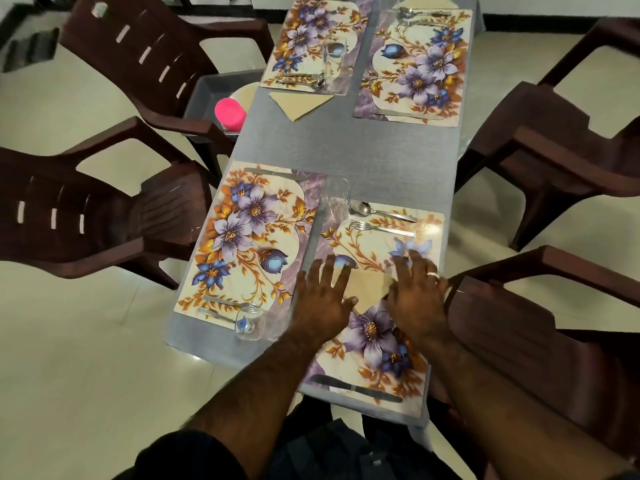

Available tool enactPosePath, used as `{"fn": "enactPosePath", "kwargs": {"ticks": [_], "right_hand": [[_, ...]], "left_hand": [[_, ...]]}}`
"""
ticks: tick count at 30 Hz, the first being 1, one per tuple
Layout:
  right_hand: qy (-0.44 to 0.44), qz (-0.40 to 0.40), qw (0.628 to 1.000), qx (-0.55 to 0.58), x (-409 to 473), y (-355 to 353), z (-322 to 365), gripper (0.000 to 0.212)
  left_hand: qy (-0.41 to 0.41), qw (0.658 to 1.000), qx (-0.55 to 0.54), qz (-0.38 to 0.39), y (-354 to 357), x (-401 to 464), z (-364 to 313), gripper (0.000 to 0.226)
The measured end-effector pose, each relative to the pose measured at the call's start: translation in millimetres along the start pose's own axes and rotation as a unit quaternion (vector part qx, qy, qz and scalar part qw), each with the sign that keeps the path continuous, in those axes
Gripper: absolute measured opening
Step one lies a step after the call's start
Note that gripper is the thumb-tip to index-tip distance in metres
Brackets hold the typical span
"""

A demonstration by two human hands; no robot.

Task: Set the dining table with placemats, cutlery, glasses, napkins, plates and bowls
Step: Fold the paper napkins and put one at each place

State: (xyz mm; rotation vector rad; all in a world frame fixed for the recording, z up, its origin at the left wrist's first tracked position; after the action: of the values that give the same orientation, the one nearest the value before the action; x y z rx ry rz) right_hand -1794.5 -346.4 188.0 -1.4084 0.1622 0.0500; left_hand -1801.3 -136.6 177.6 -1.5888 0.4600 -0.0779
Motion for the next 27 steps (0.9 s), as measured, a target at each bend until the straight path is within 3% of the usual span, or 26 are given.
{"fn": "enactPosePath", "kwargs": {"ticks": [6,17,20,23,27], "right_hand": [[-0.103,0.072,0.992,0.015,-19.7,40.3,28.6,0.065],[-0.031,0.052,0.996,-0.063,-26.6,23.3,-37.8,0.081],[-0.024,0.019,0.997,-0.069,-17.6,11.7,-32.0,0.072],[-0.066,0.012,0.996,-0.055,1.3,2.7,-13.8,0.054],[-0.13,0.051,0.99,-0.006,28.2,-0.9,9.2,0.047]], "left_hand": [[0.035,0.999,0.027,0.011,15.7,-3.0,14.5,0.068],[-0.085,0.995,0.0,0.043,-0.7,1.0,28.1,0.075],[-0.029,1.0,-0.005,-0.001,-14.6,18.1,20.0,0.064],[0.049,0.998,-0.031,0.017,-21.0,45.0,13.4,0.061],[0.024,0.994,-0.072,0.083,-28.7,70.7,13.1,0.062]]}}
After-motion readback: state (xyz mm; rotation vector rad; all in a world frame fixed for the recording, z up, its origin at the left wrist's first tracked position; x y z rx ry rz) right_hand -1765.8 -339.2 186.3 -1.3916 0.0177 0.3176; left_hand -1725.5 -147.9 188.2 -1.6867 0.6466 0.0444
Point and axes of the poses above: each hand's wrist, its own x-axis towards the middle knuckle, its own y-axis out of the palm, z = x × y, the point moved 4 cm from there along x, towards the middle knuckle, and after that the axes turned 5 degrees about y, right-handed, at the moved point
